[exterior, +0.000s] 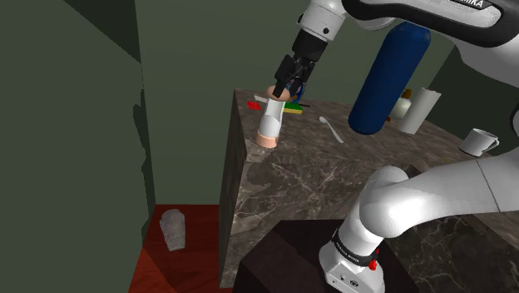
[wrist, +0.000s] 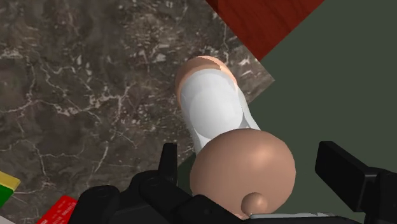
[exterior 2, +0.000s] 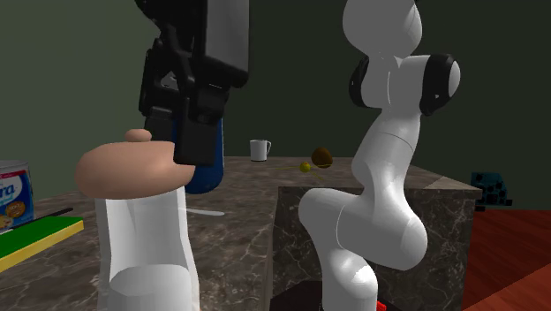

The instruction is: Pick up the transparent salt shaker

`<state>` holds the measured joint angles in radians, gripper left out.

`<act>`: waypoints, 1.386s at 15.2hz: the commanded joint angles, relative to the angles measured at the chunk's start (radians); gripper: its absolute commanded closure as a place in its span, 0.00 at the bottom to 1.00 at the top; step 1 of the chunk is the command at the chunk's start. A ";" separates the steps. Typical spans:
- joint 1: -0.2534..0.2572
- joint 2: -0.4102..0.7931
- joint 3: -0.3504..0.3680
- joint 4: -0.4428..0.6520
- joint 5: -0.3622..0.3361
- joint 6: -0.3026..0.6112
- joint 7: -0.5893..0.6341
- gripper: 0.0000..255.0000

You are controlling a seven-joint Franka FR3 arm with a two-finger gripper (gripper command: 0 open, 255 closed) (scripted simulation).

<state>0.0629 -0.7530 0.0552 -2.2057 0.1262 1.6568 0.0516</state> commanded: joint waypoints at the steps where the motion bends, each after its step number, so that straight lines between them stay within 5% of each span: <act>1: 0.000 -0.005 -0.001 -0.011 0.000 0.007 -0.002 0.00; 2: 0.000 -0.004 -0.001 -0.011 0.000 0.007 -0.002 1.00; 11: 0.000 -0.005 -0.001 -0.011 0.000 0.007 -0.002 1.00; 21: -0.001 0.056 -0.005 0.169 -0.005 -0.113 0.010 1.00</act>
<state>0.0617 -0.7026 0.0498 -2.0550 0.1212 1.5572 0.0595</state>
